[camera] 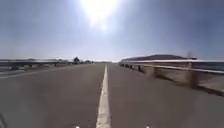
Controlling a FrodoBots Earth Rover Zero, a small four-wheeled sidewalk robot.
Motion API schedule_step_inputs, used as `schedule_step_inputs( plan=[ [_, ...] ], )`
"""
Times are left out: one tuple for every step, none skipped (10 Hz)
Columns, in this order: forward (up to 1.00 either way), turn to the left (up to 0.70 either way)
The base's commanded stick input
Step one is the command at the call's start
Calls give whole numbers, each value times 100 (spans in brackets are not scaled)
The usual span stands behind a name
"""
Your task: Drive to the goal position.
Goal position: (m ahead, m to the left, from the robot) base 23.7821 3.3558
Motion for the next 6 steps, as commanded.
schedule_step_inputs(
  plan=[
    [70, 0],
    [70, 0],
    [70, 0],
    [70, 0],
    [70, 0],
    [70, 0]
  ],
)
